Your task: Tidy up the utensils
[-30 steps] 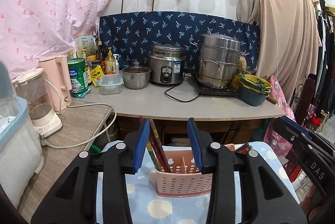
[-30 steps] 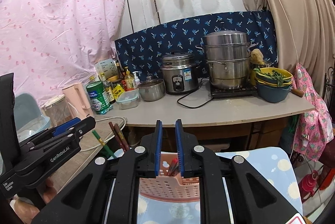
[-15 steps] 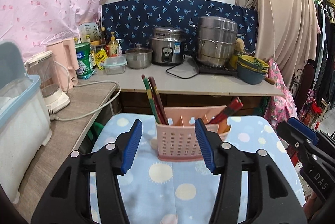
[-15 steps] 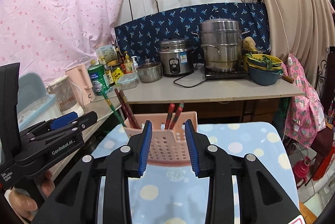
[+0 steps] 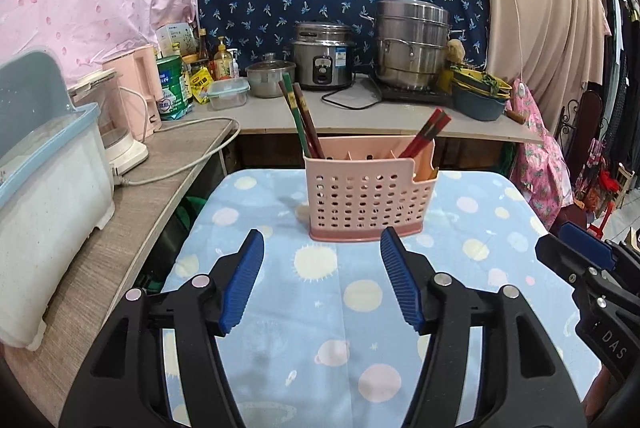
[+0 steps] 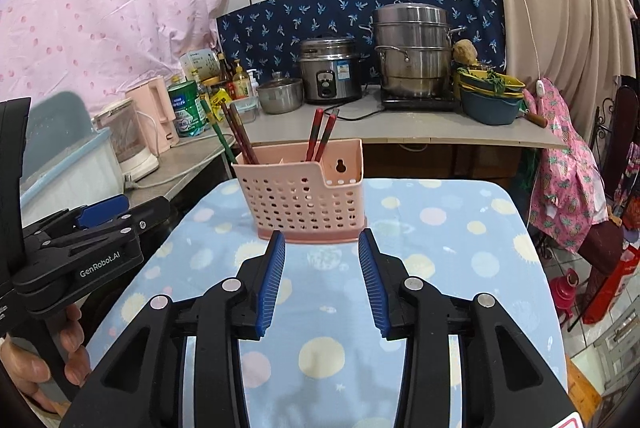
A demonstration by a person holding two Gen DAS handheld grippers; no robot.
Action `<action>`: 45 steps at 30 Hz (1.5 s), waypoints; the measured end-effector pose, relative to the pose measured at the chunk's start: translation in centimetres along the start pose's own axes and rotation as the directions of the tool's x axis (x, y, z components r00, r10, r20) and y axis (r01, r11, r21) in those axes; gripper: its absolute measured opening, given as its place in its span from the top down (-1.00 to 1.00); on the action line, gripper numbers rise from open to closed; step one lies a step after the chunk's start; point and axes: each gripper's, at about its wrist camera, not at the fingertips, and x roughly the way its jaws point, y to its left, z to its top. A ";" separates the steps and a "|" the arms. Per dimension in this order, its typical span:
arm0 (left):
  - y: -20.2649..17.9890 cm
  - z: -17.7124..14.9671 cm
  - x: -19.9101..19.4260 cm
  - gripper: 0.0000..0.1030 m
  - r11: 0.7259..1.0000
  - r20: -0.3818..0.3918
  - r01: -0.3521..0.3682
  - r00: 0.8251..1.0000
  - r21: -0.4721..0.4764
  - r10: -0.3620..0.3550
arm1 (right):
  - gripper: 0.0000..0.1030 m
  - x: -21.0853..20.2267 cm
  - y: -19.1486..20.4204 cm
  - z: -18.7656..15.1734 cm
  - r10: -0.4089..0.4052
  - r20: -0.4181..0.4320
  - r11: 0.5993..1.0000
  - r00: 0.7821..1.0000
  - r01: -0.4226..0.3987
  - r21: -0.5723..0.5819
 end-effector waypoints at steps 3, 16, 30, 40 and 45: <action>-0.1 -0.5 -0.5 -0.12 1.000 -0.005 0.004 1.000 0.000 -0.004 | 0.27 -0.4 0.2 -0.6 0.001 -0.009 1.000 1.000 -0.001 -0.003; -0.6 -2.9 -0.8 -0.13 1.000 -0.052 0.004 0.999 0.000 -0.004 | 0.17 -0.7 0.7 -3.0 -0.002 -0.054 1.000 0.999 0.002 -0.010; -1.0 -4.7 -0.9 -0.59 1.000 -0.068 -0.021 0.997 0.018 0.022 | -0.05 -0.7 0.3 -4.9 -0.008 -0.090 1.000 0.996 0.008 -0.005; -0.9 -5.4 -0.6 -0.82 0.998 -0.082 -0.049 0.995 0.026 0.051 | -0.37 -0.5 0.3 -5.6 -0.025 -0.097 1.000 0.995 0.024 -0.013; -0.7 -5.9 -0.2 -0.85 0.998 -0.100 -0.059 0.993 0.022 0.061 | -0.44 -0.4 0.3 -5.8 -0.043 -0.096 0.999 0.994 0.041 -0.020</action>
